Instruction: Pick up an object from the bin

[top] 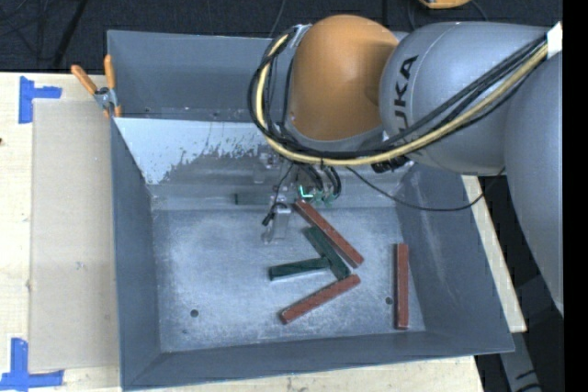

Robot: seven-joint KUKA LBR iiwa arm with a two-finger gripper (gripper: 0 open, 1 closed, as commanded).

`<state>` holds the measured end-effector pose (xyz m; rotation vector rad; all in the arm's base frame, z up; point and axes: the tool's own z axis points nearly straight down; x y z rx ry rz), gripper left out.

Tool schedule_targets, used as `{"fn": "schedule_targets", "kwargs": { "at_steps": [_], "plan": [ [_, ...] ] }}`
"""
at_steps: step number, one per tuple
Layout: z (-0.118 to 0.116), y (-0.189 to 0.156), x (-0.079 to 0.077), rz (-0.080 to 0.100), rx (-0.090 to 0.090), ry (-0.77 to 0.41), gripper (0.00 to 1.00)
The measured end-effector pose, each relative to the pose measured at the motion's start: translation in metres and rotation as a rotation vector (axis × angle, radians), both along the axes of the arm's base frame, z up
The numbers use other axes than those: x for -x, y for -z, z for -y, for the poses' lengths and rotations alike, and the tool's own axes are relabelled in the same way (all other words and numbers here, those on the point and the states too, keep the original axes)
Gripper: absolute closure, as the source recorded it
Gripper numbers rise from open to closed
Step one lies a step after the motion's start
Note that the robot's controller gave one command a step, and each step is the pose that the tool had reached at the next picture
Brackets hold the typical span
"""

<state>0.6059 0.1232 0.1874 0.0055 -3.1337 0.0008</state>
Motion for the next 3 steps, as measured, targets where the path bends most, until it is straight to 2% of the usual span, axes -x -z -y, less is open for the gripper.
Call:
{"fn": "schedule_targets", "kwargs": {
  "at_steps": [1,2,3],
  "plan": [
    [0.069,0.111,0.038,-0.002,0.000,-0.141,0.00],
    [0.067,0.106,0.035,0.007,-0.002,-0.140,1.00],
    [0.092,-0.027,-0.005,0.019,-0.001,-0.143,1.00]
  ]
}}
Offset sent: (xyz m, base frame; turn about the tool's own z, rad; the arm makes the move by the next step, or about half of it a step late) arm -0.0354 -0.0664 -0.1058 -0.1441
